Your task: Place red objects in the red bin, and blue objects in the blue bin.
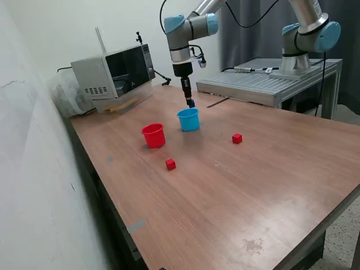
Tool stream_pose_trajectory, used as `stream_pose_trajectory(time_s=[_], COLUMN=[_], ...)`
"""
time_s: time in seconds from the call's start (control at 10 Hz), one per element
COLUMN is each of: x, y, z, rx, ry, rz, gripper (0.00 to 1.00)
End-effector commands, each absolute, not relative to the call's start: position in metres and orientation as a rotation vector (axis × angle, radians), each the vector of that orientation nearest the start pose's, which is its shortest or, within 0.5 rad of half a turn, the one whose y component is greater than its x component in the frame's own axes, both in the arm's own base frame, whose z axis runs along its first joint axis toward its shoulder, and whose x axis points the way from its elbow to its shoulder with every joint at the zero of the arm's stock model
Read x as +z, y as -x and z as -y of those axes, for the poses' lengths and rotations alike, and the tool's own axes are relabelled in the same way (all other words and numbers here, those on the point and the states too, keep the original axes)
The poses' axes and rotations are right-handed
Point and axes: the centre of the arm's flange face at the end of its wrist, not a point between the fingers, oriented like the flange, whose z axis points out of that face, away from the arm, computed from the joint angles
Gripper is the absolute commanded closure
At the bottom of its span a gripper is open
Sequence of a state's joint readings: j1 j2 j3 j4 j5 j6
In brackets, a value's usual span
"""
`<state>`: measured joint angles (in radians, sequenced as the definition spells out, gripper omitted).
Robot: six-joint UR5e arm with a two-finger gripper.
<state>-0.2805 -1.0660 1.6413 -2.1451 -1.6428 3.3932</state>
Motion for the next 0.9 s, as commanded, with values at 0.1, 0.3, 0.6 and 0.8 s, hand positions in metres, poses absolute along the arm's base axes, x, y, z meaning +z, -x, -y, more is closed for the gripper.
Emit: stream_pose_trajectory(time_s=[0.1, 0.3, 0.6, 0.8], x=[0.223, 0.244, 0.307, 0.348], y=[0.645, 0.640, 0.612, 0.579], z=[-0.055, -0.050, 0.013, 0.082], rx=[0.081, 0.109, 0.202, 0.265], ry=[1.548, 1.621, 1.841, 2.048], rz=[-2.675, -2.653, -2.575, -2.468], gripper=[0.00, 0.00, 0.00, 0.00])
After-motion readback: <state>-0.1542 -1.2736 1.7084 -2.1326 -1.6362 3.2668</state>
